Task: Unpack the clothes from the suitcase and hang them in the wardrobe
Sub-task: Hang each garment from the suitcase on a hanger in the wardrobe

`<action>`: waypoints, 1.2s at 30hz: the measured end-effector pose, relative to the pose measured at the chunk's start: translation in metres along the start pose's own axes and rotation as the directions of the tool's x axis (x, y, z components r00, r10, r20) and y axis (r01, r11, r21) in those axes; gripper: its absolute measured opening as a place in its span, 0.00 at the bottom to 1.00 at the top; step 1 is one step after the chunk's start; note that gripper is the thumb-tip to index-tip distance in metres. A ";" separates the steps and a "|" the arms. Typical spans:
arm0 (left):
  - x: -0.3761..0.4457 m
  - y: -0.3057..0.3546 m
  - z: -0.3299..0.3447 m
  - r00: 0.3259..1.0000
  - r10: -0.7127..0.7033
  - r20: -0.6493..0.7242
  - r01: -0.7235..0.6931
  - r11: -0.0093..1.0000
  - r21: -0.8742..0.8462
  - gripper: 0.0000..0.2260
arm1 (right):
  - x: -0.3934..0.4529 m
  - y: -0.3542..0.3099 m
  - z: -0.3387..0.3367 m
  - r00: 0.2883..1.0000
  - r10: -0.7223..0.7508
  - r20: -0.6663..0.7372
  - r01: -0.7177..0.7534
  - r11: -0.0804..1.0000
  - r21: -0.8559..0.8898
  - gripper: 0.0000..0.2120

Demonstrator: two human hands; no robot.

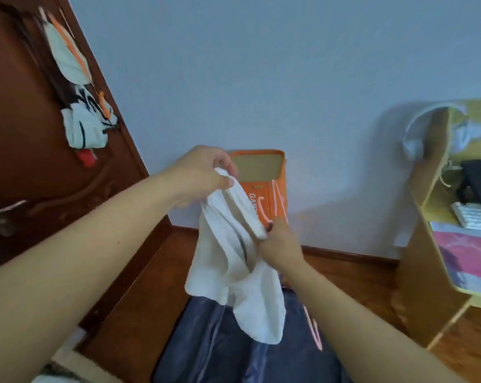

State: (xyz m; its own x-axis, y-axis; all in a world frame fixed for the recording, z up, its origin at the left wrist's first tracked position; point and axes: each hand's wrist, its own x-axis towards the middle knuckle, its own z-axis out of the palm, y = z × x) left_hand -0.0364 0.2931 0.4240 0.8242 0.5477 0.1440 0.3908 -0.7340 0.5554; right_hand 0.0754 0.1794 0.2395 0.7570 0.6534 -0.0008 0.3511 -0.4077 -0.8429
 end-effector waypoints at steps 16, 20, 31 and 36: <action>0.024 -0.061 -0.030 0.910 -0.382 -0.159 0.387 0.922 0.001 0.10 | -0.008 -0.102 -0.183 0.946 -0.321 0.036 0.321 0.947 0.002 0.10; 0.020 -0.054 -0.017 0.930 -0.293 -0.220 0.325 0.938 0.124 0.12 | -0.056 -0.105 -0.201 0.940 -0.326 0.098 0.336 0.937 -0.098 0.14; -0.011 0.018 -0.010 0.964 -0.094 -0.248 0.143 0.971 0.191 0.20 | -0.078 -0.126 -0.129 0.910 -0.381 0.163 0.404 0.903 -0.144 0.16; -0.046 0.056 -0.033 0.965 0.063 -0.254 0.004 0.967 0.257 0.18 | -0.073 -0.133 -0.127 0.859 -0.465 -0.212 0.480 0.877 0.023 0.17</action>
State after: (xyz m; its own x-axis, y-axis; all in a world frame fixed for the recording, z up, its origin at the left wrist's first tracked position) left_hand -0.0661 0.2395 0.4754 0.7161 0.5841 0.3822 0.4862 -0.8103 0.3272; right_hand 0.0436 0.1050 0.4204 0.6044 0.6156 0.5057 0.6588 -0.0293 -0.7518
